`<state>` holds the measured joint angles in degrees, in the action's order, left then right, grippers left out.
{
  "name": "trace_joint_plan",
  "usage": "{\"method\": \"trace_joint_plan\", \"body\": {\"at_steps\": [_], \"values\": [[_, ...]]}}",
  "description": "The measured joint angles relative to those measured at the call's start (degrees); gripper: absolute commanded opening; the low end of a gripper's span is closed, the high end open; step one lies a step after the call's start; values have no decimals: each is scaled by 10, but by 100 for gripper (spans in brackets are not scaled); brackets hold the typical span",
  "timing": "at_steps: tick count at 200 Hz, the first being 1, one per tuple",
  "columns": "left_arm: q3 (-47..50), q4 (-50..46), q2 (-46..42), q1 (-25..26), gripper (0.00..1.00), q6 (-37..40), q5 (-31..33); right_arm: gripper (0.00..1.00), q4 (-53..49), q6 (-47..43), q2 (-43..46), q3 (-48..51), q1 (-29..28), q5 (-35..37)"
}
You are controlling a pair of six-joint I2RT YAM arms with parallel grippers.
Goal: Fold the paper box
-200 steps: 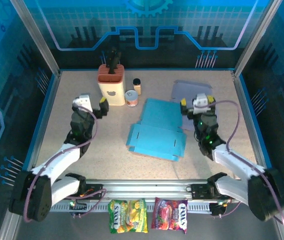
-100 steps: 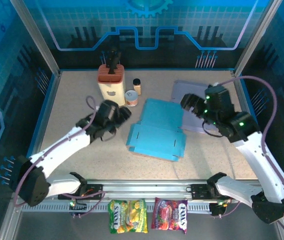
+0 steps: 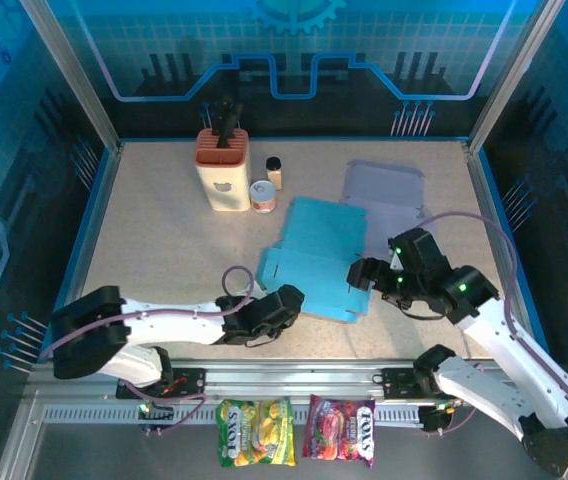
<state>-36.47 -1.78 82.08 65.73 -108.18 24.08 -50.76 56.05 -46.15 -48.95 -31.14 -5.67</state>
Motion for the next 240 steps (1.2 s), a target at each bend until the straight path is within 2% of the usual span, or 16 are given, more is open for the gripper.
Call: {"method": "trace_joint_plan", "body": {"at_steps": [23, 52, 85, 137, 159, 202, 240], "values": [[29, 50, 11, -7, 64, -9, 7, 84, 28, 24, 24, 46, 0, -2], [68, 91, -2, -33, 64, -8, 12, 84, 59, 33, 12, 59, 0, -2], [103, 135, -7, -40, 63, -9, 17, 82, 106, 25, -56, 59, 11, -8], [114, 189, -9, -51, 58, 7, 23, 79, 181, -31, -179, 57, 113, -44], [115, 229, 13, -54, 58, 20, 23, 79, 209, -49, -233, 54, 139, -66], [117, 236, 21, -54, 57, 23, 23, 76, 235, -71, -309, 53, 143, -88], [136, 260, 23, -56, 48, 30, 34, 74, 239, -87, -354, 50, 143, -92]]}}
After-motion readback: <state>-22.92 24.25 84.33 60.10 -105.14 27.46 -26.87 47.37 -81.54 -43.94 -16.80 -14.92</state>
